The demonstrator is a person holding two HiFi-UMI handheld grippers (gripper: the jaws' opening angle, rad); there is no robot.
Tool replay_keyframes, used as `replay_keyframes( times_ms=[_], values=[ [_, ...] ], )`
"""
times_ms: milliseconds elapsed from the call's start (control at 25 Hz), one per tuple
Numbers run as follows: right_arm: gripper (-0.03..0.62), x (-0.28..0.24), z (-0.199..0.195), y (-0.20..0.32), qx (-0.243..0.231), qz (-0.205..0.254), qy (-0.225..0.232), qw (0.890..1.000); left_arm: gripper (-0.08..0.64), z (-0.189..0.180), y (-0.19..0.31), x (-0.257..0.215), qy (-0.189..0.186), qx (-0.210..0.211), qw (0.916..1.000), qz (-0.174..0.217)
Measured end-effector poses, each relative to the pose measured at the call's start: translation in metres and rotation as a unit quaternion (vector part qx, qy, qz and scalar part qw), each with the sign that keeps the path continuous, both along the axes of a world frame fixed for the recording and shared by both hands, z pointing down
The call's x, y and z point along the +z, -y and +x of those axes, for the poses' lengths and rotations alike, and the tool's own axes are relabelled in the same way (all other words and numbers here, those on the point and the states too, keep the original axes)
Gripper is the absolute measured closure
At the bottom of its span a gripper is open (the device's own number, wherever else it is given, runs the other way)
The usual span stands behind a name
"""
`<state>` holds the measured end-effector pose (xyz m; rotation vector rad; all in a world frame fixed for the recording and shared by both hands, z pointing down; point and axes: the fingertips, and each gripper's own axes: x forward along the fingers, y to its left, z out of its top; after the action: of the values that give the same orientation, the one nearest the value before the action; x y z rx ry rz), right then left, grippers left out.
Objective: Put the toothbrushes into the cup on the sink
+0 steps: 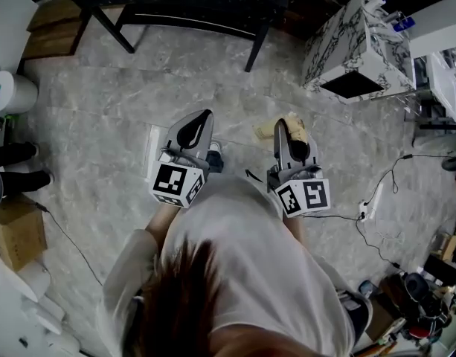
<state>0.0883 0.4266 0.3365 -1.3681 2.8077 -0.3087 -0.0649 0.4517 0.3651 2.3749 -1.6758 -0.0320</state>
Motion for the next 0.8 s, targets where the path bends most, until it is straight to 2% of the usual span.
replay_keyframes(
  times_ms=[360,800],
  values=[
    [0.535,0.006,-0.031,0.026,0.019,-0.004,0.001,1.0,0.551,-0.05,0.022,0.016,0.001,-0.008,0.9999,-0.012],
    [0.535,0.004,-0.032,0.042,0.031,-0.006,-0.005,0.999,0.551,-0.049,0.036,0.024,-0.014,-0.002,0.9995,-0.027]
  ],
)
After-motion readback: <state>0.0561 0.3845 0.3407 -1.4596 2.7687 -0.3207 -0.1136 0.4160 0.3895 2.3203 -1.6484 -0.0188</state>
